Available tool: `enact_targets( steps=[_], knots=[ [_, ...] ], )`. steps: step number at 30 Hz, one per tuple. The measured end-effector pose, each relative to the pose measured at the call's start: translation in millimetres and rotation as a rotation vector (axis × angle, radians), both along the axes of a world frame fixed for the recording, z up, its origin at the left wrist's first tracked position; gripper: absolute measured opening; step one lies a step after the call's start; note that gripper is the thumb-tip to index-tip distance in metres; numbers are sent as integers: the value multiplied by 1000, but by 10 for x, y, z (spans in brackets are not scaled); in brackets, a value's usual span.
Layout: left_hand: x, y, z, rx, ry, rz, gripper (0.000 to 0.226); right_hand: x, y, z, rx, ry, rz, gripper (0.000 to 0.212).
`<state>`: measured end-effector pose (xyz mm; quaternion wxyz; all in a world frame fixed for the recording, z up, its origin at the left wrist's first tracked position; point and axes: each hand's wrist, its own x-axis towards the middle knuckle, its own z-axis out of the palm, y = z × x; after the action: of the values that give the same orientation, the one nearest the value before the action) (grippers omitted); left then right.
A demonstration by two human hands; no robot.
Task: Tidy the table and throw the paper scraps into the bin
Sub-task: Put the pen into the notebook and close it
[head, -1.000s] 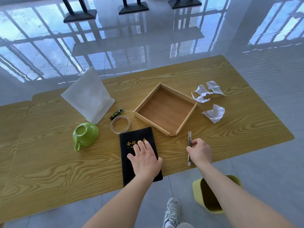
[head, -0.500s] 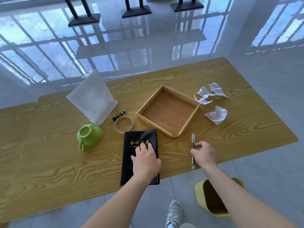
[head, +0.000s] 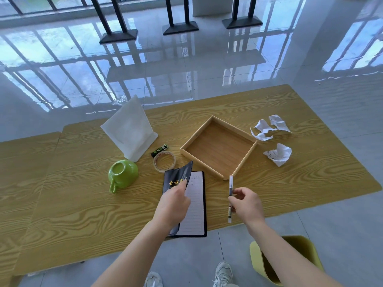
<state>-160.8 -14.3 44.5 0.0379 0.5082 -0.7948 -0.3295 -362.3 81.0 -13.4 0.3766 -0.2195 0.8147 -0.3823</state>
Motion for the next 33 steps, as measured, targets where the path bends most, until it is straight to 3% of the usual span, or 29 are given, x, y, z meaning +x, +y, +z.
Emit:
enact_targets(
  steps=[6,12,21,26,31,33],
  knots=[
    [381,-62,153,3,132,130,58,396,-220,146,-48,-81,142,20],
    [708,-122,229,34,261,232,54,812,-565,154,19,-68,301,20],
    [913,-69,194,28,327,303,61,1260,-964,49,202,170,486,5],
    [948,-51,174,41,336,314,60,1400,-972,-49,132,86,496,5],
    [970,-65,155,61,350,346,59,1403,-934,-68,30,-100,499,33],
    [936,-50,161,51,343,346,59,1357,-913,-75,6,-182,433,35]
  ],
)
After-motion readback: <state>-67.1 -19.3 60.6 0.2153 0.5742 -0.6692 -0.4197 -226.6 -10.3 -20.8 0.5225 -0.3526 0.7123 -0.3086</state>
